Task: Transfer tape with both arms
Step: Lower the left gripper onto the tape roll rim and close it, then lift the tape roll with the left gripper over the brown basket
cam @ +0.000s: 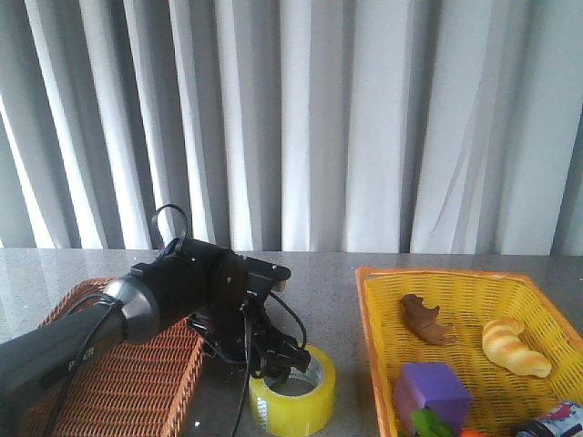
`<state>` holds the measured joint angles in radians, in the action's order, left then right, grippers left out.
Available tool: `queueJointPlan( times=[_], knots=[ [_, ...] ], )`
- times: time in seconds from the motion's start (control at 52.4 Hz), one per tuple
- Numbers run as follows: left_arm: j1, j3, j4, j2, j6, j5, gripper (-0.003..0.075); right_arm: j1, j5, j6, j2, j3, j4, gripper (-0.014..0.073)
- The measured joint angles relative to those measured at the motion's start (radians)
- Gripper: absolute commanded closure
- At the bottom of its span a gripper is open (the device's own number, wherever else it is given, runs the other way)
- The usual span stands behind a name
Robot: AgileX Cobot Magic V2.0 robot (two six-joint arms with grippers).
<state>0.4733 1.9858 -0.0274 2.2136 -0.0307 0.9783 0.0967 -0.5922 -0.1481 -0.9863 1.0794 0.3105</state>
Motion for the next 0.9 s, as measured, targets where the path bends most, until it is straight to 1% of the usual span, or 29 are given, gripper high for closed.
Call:
queueJointPlan(
  times=[0.076,0.305,0.362,0.439,0.649,0.782,0.897],
  knots=[
    [0.0,0.0,-0.001,0.008,0.0,0.0,0.0316,0.0,0.0,0.0,0.0,0.0,0.0,0.0602],
    [0.0,0.0,-0.009,0.01,-0.004,0.009,0.061,0.0,0.0,0.0,0.0,0.0,0.0,0.0602],
    [0.002,0.0,-0.008,0.01,-0.006,0.01,0.0667,0.0,0.0,0.0,0.0,0.0,0.0,0.0602],
    [0.003,0.002,-0.004,0.01,-0.003,0.011,0.072,0.0,0.0,0.0,0.0,0.0,0.0,0.0602],
    [0.003,0.0,-0.001,-0.027,-0.003,-0.013,0.0727,0.0,0.0,0.0,0.0,0.0,0.0,0.0602],
    [0.003,0.0,0.015,-0.132,-0.003,-0.071,0.0726,-0.001,0.0,0.0,0.0,0.0,0.0,0.0602],
    [-0.005,0.0,0.067,-0.237,-0.003,-0.101,0.0726,-0.001,0.0,0.0,0.0,0.0,0.0,0.0602]
  ],
)
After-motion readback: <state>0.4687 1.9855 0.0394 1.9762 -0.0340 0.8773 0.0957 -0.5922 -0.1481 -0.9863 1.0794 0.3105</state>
